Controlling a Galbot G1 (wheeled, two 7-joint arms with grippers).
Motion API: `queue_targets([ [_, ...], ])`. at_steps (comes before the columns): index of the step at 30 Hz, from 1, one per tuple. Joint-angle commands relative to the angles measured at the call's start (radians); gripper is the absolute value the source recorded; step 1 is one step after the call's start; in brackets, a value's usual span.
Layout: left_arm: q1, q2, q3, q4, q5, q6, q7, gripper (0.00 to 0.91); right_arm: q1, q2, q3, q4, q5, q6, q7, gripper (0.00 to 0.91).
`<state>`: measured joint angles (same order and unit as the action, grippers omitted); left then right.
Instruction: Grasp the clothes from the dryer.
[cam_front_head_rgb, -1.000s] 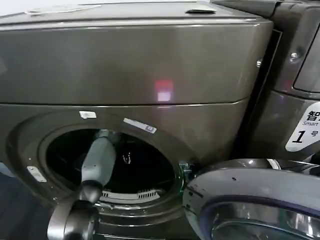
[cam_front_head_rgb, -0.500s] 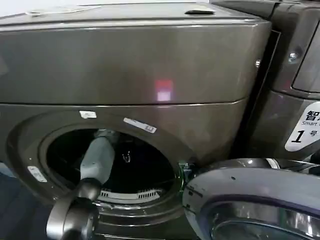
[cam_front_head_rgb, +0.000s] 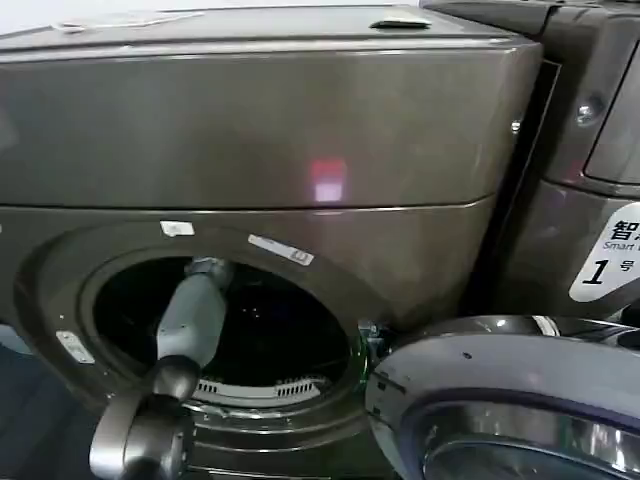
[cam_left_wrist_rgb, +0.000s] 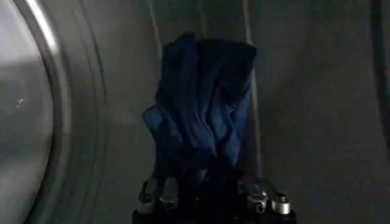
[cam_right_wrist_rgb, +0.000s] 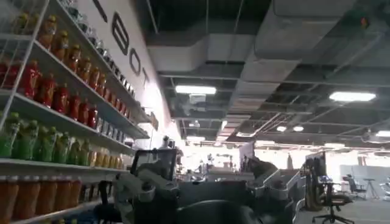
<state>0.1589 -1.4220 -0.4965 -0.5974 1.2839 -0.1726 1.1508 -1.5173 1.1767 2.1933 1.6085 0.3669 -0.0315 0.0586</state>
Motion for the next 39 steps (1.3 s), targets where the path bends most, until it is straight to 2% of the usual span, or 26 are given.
queue_targets([
  [1, 0.002, 0.000, -0.003, -0.016, 0.003, -0.010, 0.018, 0.000, 0.003, 0.000, -0.002, -0.001, -0.002, 0.004, 0.000, 0.907],
  [8, 0.016, 0.007, -0.004, -0.083, 0.003, -0.013, 0.023, 0.000, 0.006, 0.001, -0.006, 0.000, -0.002, 0.003, -0.001, 0.907],
  [12, 0.024, 0.002, -0.003, -0.162, -0.002, 0.031, -0.001, 0.000, 0.012, 0.002, -0.015, 0.013, -0.001, -0.014, 0.001, 0.907],
  [14, 0.026, -0.006, -0.005, -0.189, -0.005, 0.099, -0.018, 0.000, 0.014, 0.006, -0.023, 0.020, 0.000, -0.017, 0.001, 0.907],
  [18, 0.035, -0.012, -0.004, -0.223, 0.002, 0.120, -0.020, 0.000, 0.016, 0.005, -0.030, 0.021, 0.006, 0.007, 0.005, 0.907],
  [19, 0.036, -0.013, -0.005, -0.230, 0.001, 0.123, -0.027, 0.000, 0.015, 0.004, -0.026, 0.029, 0.002, -0.015, 0.006, 0.907],
  [20, 0.036, -0.014, -0.007, -0.231, 0.000, 0.127, -0.030, 0.000, 0.016, 0.004, -0.017, 0.047, 0.008, -0.067, 0.003, 0.907],
  [22, 0.037, -0.015, -0.012, -0.236, 0.000, 0.129, -0.039, 0.000, 0.015, 0.006, -0.008, 0.086, 0.060, -0.141, 0.005, 0.907],
  [23, 0.037, -0.016, -0.015, -0.240, -0.002, 0.133, -0.048, 0.000, 0.018, 0.005, -0.008, 0.089, 0.061, -0.144, 0.005, 0.907],
  [25, 0.040, -0.016, -0.017, -0.251, -0.016, 0.137, -0.088, 0.000, 0.020, 0.002, -0.023, 0.070, 0.052, -0.075, 0.006, 0.907],
  [26, 0.042, -0.017, -0.017, -0.257, -0.025, 0.149, -0.107, 0.000, 0.020, 0.002, -0.035, 0.057, 0.052, -0.017, 0.019, 0.907],
  [30, 0.049, -0.019, -0.028, -0.270, -0.096, 0.163, -0.263, 0.000, 0.014, 0.009, -0.046, 0.055, 0.018, -0.019, 0.022, 0.907],
  [33, 0.064, -0.027, -0.044, -0.276, -0.225, 0.178, -0.368, 0.000, 0.019, 0.007, -0.045, 0.051, 0.006, -0.015, 0.023, 0.907],
  [39, 0.105, -0.053, -0.057, -0.307, -0.386, 0.252, -0.640, 0.000, 0.026, 0.006, -0.053, 0.045, 0.000, -0.009, 0.027, 0.907],
])
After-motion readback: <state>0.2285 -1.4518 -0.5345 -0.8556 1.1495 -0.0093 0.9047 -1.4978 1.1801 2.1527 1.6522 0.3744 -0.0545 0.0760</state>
